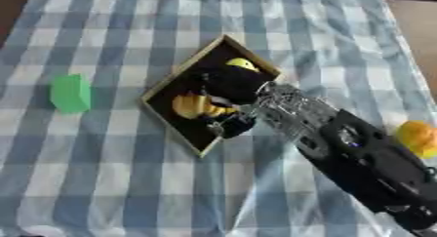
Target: Pick up objects on the table and place them in the box.
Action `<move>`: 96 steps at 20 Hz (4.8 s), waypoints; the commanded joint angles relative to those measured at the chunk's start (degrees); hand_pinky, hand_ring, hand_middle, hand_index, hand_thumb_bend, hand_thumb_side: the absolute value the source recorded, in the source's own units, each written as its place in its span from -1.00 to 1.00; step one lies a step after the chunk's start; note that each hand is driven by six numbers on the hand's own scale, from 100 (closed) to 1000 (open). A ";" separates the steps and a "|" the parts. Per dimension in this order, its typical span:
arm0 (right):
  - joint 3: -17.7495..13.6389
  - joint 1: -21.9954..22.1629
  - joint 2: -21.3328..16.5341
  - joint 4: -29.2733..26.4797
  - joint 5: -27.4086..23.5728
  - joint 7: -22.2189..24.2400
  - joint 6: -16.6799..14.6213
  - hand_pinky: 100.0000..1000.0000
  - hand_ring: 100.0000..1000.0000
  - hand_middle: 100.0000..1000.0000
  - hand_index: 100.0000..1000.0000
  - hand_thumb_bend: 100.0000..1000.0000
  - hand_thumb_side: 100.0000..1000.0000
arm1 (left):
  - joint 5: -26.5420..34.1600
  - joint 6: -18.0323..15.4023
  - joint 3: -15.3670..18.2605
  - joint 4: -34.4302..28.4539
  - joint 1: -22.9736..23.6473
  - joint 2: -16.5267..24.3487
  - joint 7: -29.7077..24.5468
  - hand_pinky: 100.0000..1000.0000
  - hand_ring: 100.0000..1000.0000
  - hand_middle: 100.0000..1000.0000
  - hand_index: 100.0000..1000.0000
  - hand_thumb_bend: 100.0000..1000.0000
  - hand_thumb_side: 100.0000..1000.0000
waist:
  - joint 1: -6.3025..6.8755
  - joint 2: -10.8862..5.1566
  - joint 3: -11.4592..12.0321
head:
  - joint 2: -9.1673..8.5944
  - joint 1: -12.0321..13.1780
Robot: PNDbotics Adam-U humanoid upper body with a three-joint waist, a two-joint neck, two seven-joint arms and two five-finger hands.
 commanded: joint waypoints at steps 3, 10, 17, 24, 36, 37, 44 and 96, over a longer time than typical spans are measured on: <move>-2.26 -0.12 -1.63 -3.36 2.23 -1.72 1.73 0.93 1.00 0.94 0.92 -1.00 0.40 | 0.22 0.00 0.11 -0.89 -0.23 0.59 -0.04 0.32 0.60 0.34 0.59 -1.00 0.38 | -0.35 -1.65 -0.19 | 0.02 0.21; -5.44 0.77 -3.82 -9.86 -1.39 -2.57 3.69 1.00 1.00 1.00 1.00 -1.00 0.82 | 0.19 -0.06 0.19 -0.89 -0.31 0.60 -0.10 0.32 0.61 0.35 0.59 -1.00 0.38 | -0.33 -1.75 -0.43 | 0.11 0.65; -10.27 0.77 -5.17 -13.06 -10.98 -0.77 4.16 1.00 1.00 1.00 1.00 -1.00 0.70 | 0.40 0.07 0.24 -0.89 -0.29 0.33 0.01 0.32 0.61 0.35 0.59 -1.00 0.38 | -0.19 -1.88 -0.68 | 0.11 0.94; -17.68 3.25 -12.00 -19.81 -13.78 -5.78 8.06 0.87 1.00 0.82 0.85 -1.00 0.04 | 0.05 -0.02 0.58 -0.89 -0.18 0.79 0.27 0.32 0.61 0.35 0.59 -1.00 0.38 | -0.28 -1.86 -1.25 | 0.07 1.61; -28.56 26.60 -26.36 -20.37 -19.62 -18.44 2.86 0.87 1.00 0.79 0.83 -1.00 -0.14 | -0.59 0.05 1.05 -0.89 0.19 1.30 0.73 0.32 0.61 0.35 0.59 -1.00 0.38 | -0.33 -1.92 -3.44 | 0.16 3.42; -29.31 29.07 -26.21 -20.37 -19.14 -19.07 2.90 0.88 1.00 0.81 0.83 -1.00 -0.11 | -0.64 0.05 1.13 -0.89 0.26 1.34 0.79 0.32 0.61 0.35 0.59 -1.00 0.38 | -0.33 -1.94 -3.72 | 0.18 3.67; -33.37 42.85 -21.81 -20.37 -14.27 -22.71 3.69 0.88 1.00 0.82 0.84 -1.00 0.03 | -0.92 0.03 1.40 -0.89 0.58 1.69 1.28 0.33 0.62 0.35 0.59 -1.00 0.37 | -0.17 -2.57 -5.14 | 0.47 3.70; -37.67 43.93 -14.64 -1.67 -11.83 -12.66 15.66 0.88 1.00 0.65 0.87 -1.00 0.12 | -0.23 0.62 0.82 -0.89 0.86 0.58 0.49 0.33 0.66 0.36 0.58 -1.00 0.38 | 1.20 -2.40 -5.50 | 0.43 2.44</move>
